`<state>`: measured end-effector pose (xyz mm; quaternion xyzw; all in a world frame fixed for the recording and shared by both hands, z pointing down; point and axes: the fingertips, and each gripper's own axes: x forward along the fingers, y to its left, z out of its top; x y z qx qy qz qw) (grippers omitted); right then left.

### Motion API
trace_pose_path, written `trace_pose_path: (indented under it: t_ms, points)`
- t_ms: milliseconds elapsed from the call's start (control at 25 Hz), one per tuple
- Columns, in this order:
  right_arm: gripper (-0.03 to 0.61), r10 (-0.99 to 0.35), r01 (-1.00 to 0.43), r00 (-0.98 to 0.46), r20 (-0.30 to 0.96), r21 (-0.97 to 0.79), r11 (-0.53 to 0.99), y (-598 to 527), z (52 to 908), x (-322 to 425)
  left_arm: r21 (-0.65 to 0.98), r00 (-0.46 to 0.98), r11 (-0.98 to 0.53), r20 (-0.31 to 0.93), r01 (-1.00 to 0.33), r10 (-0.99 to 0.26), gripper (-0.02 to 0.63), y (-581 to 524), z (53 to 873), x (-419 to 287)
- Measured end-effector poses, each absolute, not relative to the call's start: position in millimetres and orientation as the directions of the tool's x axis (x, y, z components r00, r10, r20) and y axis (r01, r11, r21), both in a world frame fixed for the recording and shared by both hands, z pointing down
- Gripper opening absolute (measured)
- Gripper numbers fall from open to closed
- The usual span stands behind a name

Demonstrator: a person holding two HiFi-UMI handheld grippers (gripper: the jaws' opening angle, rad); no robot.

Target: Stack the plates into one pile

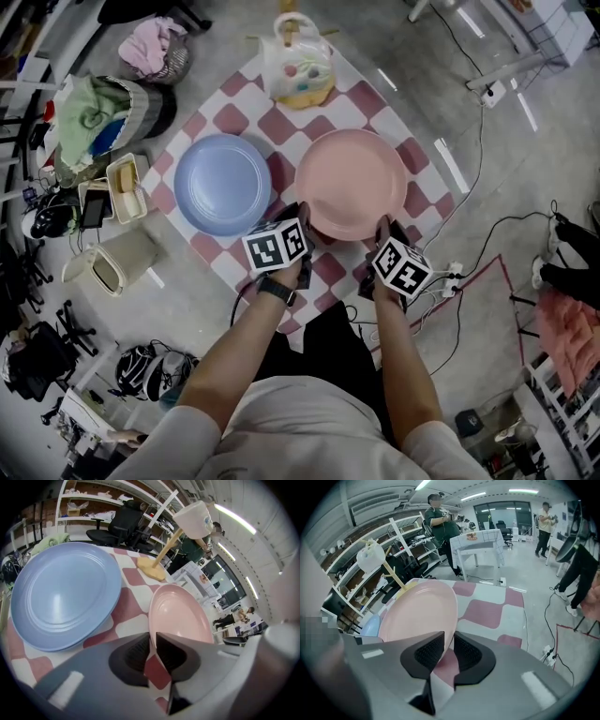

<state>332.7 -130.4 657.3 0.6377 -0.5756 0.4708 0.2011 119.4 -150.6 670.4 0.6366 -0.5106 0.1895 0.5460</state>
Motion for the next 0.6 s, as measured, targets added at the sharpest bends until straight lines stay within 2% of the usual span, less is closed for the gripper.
trace_pose_path:
  t_ms: [600]
  points:
    - [0.074, -0.572, -0.943, -0.218, 0.791, -0.322, -0.087, -150, 613, 246, 0.490, 0.305, 0.232, 0.781, -0.840, -0.544, 0.043, -134, 624, 31]
